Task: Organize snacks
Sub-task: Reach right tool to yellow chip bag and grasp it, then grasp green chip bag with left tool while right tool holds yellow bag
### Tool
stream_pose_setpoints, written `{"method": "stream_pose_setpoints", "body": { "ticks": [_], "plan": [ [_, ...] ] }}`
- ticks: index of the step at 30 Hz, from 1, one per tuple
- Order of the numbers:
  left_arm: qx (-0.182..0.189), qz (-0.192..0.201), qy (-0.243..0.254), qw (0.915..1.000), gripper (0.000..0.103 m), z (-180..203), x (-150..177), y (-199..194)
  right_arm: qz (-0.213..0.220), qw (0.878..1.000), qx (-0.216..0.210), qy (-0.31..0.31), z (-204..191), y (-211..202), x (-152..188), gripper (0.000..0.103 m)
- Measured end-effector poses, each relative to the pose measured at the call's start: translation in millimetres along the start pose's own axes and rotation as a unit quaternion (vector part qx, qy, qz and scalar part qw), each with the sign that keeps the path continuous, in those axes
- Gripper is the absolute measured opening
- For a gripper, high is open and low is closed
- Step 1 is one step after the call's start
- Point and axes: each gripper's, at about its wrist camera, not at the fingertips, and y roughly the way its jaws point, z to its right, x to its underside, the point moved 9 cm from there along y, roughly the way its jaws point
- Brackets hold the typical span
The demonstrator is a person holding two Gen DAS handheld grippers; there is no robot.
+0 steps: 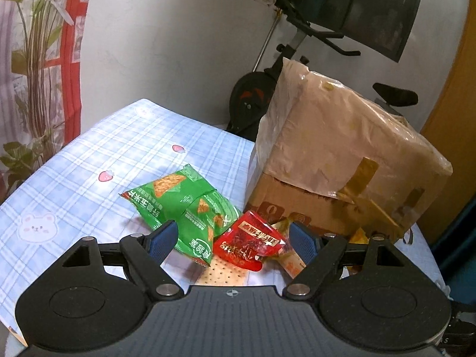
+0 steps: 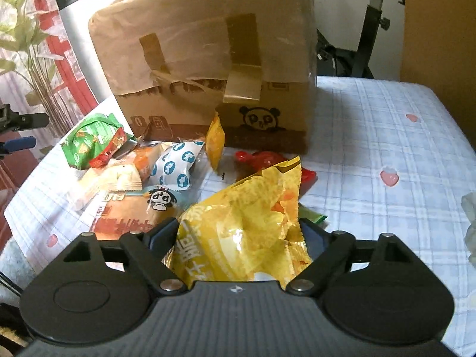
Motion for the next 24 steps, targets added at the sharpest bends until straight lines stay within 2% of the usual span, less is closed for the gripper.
{"method": "stream_pose_setpoints", "body": {
  "ticks": [2,7,10,12,14,18,22,24],
  "plan": [
    [0.000,0.003,-0.003,1.0000,0.083,-1.3,-2.8,-1.6,0.005,1.000,0.002,-0.013,-4.1,-0.3,-0.2,0.075],
    [-0.004,0.000,-0.008,1.0000,0.083,-8.1,-3.7,-2.7,0.047,0.998,0.008,-0.043,-12.2,-15.2,-16.8,0.073],
    [-0.008,-0.010,0.001,0.9999,0.083,-11.5,-2.4,2.8,0.076,0.997,0.011,-0.027,-8.4,-28.6,-32.1,0.073],
    [-0.010,-0.003,0.024,0.9997,0.082,-13.3,-10.1,5.1,0.087,0.996,0.009,-0.014,-6.6,-34.2,-39.1,0.073],
    [-0.012,0.007,0.034,0.9993,0.082,-20.3,-23.1,5.8,0.089,0.996,0.001,0.000,-7.5,-36.4,-44.5,0.073],
    [0.000,0.009,0.007,0.9999,0.082,-46.2,-51.0,11.7,0.093,0.995,-0.017,0.005,-17.0,-36.5,-55.6,0.073],
    [-0.012,0.009,0.025,0.9996,0.082,-65.8,-70.7,28.8,0.094,0.995,-0.024,0.023,-20.9,-32.3,-61.4,0.073],
    [-0.005,-0.003,0.030,0.9995,0.082,-72.2,-75.2,43.6,0.091,0.995,-0.022,0.035,-21.3,-28.5,-61.5,0.073]
  ]
}}
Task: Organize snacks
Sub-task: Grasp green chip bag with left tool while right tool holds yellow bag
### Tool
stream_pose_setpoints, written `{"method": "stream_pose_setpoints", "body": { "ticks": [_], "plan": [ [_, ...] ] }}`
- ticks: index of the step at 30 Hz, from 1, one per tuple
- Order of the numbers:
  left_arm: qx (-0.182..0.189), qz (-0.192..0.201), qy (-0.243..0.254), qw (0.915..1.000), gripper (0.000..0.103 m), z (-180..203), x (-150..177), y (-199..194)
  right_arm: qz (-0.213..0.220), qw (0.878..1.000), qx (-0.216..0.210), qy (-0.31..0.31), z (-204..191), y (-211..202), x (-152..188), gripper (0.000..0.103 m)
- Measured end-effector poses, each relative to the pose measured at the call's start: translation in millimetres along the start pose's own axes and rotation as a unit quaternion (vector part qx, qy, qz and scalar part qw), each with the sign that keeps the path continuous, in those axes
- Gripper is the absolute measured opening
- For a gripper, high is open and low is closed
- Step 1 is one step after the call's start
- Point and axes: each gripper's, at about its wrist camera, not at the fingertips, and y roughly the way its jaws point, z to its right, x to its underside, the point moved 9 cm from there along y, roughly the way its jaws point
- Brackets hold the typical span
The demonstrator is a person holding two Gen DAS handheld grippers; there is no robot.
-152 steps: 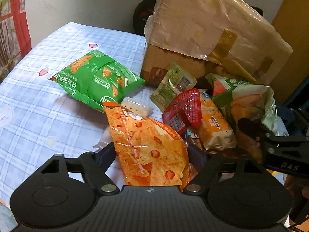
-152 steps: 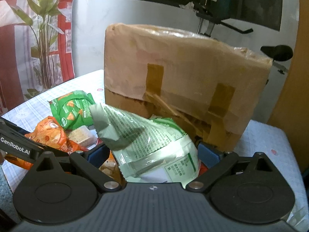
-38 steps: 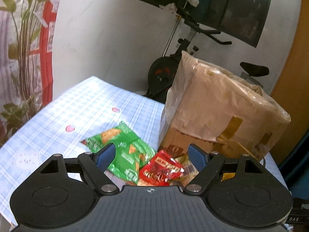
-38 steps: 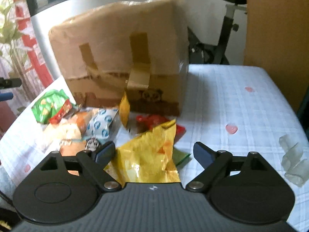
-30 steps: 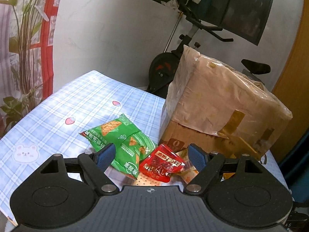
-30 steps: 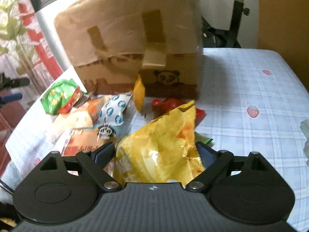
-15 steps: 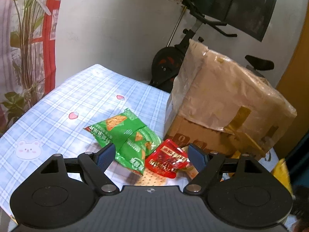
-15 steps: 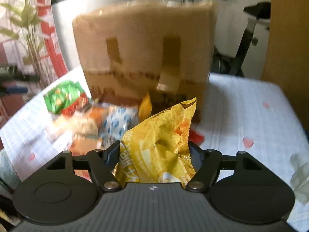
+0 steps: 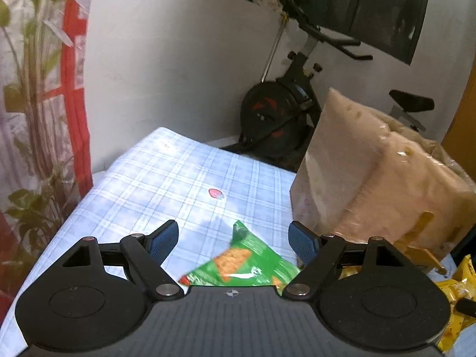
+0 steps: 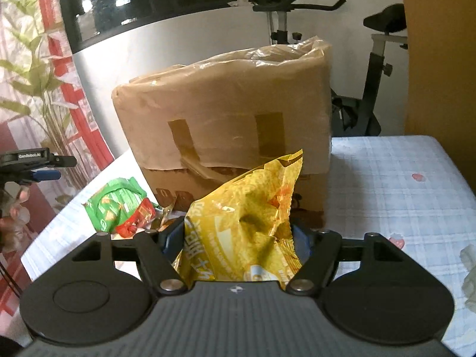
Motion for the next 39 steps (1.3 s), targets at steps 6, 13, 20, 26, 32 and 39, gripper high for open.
{"method": "stream_pose_setpoints", "body": {
  "ticks": [6,13,20,26,32,39],
  "plan": [
    [0.091,-0.049,0.052,0.9933,0.083,13.8,13.2,49.1,-0.013,1.000,0.017,0.007,3.3,4.9,1.9,0.073],
    [0.106,-0.077,0.094,0.9869,0.084,24.4,34.3,80.4,-0.017,0.999,0.030,-0.001,3.9,6.6,-1.1,0.073],
    [0.101,-0.100,0.094,0.9853,0.092,18.7,50.3,93.9,-0.023,0.999,0.026,-0.013,-5.3,14.8,-1.8,0.073],
    [0.094,-0.109,0.044,0.9886,0.097,11.2,56.2,103.8,-0.026,0.999,0.019,-0.018,-10.0,18.2,-1.6,0.073],
    [0.107,-0.120,0.052,0.9856,0.097,22.6,64.7,104.3,-0.021,0.999,0.018,-0.019,-9.4,14.2,-1.2,0.073],
    [0.113,-0.114,0.055,0.9855,0.074,26.2,65.4,88.4,-0.011,1.000,0.019,-0.006,-9.0,10.4,0.5,0.073]
  ]
}}
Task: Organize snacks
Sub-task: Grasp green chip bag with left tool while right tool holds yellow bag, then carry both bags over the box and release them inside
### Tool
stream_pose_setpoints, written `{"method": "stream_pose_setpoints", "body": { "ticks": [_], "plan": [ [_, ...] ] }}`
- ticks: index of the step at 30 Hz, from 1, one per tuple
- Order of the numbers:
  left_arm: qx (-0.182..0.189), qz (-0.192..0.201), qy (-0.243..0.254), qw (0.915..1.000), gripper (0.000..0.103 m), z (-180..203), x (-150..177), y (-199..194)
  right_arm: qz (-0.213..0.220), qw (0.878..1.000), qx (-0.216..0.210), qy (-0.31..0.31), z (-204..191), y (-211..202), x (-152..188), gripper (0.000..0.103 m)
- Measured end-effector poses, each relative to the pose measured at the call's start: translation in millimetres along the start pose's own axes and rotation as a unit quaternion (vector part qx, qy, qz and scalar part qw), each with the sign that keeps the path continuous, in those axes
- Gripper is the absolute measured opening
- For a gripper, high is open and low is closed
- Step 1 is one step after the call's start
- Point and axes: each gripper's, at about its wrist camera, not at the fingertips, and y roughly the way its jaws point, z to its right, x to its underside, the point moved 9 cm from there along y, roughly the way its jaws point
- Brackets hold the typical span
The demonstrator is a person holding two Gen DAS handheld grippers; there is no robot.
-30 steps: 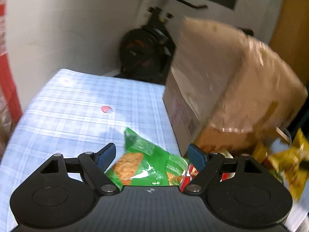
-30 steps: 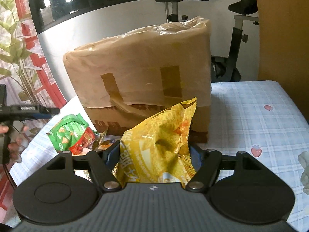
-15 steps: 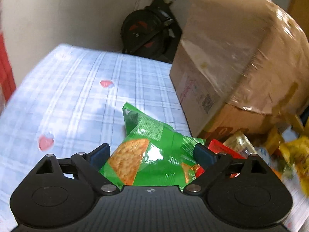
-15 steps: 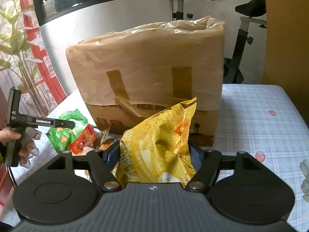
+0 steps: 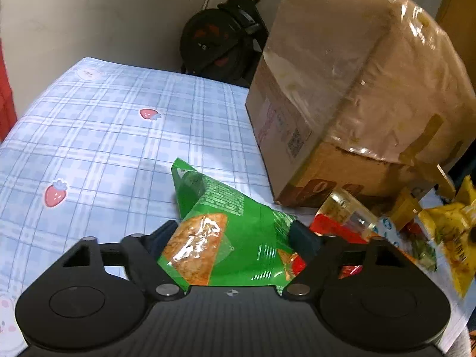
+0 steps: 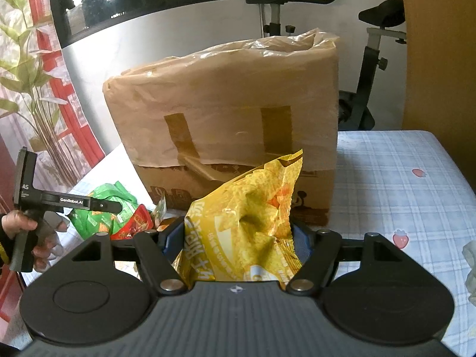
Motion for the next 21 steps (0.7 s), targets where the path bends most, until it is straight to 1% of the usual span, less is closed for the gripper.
{"method": "stream_pose_setpoints", "body": {
  "ticks": [1,3,6,8,13,17,21],
  "plan": [
    [0.001,0.008,-0.003,1.0000,0.064,0.3,-0.6,-5.3,0.001,1.000,-0.001,0.001,0.1,-0.5,0.4,0.073],
    [0.005,0.014,-0.010,0.9998,0.060,1.3,-0.2,-15.4,0.005,1.000,-0.001,0.002,0.3,-2.1,-0.4,0.073],
    [-0.014,0.020,0.003,0.9997,0.060,3.6,5.0,-30.5,0.016,1.000,-0.003,0.006,1.1,-5.5,-2.1,0.073],
    [-0.019,0.026,-0.001,0.9995,0.060,3.4,6.7,-39.2,0.021,1.000,-0.005,0.012,1.6,-6.2,-1.9,0.073],
    [-0.030,0.063,-0.018,0.9974,0.060,6.3,-1.2,-71.6,0.028,0.999,-0.014,0.020,0.6,-9.2,0.4,0.073],
    [-0.056,0.089,-0.012,0.9944,0.060,15.6,-7.8,-94.0,0.037,0.999,-0.016,0.025,4.7,-13.1,0.8,0.073],
    [-0.069,0.113,-0.009,0.9912,0.060,27.7,-15.0,-112.8,0.042,0.999,-0.015,0.028,7.9,-17.3,0.7,0.073]
  ]
}}
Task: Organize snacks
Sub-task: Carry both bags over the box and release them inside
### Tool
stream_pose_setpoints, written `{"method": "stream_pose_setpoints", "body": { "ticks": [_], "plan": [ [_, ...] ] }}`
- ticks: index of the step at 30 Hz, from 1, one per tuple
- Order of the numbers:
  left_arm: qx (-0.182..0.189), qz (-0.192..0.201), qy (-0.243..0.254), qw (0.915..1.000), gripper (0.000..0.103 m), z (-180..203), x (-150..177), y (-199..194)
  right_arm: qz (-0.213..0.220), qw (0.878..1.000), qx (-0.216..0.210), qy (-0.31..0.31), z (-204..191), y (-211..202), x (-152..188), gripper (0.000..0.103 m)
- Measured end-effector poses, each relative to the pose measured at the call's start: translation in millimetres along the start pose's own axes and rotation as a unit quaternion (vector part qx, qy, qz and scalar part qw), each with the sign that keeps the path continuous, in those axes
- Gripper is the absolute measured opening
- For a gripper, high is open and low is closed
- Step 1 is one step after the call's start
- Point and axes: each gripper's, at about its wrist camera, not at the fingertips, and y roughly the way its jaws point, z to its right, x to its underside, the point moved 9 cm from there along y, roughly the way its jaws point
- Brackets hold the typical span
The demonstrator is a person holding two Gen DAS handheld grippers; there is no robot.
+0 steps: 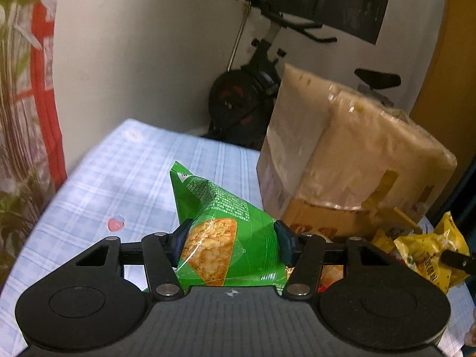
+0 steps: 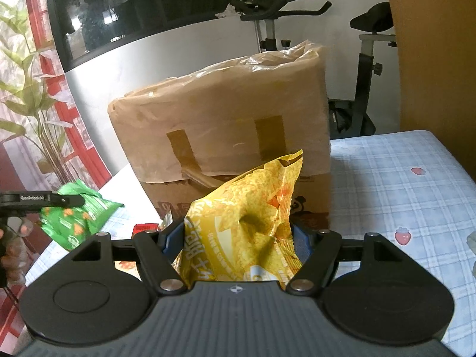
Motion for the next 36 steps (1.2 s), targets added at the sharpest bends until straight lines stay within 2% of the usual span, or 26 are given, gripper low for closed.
{"method": "stream_pose_setpoints", "body": {
  "ticks": [9,16,20,28,31,36],
  "plan": [
    [0.004,0.067,0.014,0.9976,0.060,31.1,-47.6,-43.9,0.048,0.999,-0.013,-0.006,-7.6,-25.6,-24.3,0.073],
    [0.017,0.131,0.024,0.9909,0.060,64.0,-97.0,-72.7,0.101,0.995,-0.018,-0.017,-11.1,-49.1,-69.0,0.073],
    [0.032,0.149,0.032,0.9878,0.060,84.4,-120.7,-79.4,0.132,0.991,-0.024,-0.028,-15.7,-60.3,-98.4,0.073],
    [0.053,0.165,0.075,0.9820,0.060,135.6,-161.3,-52.4,0.169,0.983,-0.026,-0.060,-17.0,-56.3,-160.9,0.073],
    [0.055,0.154,0.094,0.9820,0.060,154.8,-175.1,-27.6,0.175,0.979,-0.006,-0.108,-15.3,-41.3,-186.2,0.073],
    [0.039,0.129,0.129,0.9825,0.060,171.8,-186.2,17.7,0.144,0.967,0.034,-0.206,-11.2,3.6,-216.7,0.073]
  ]
}}
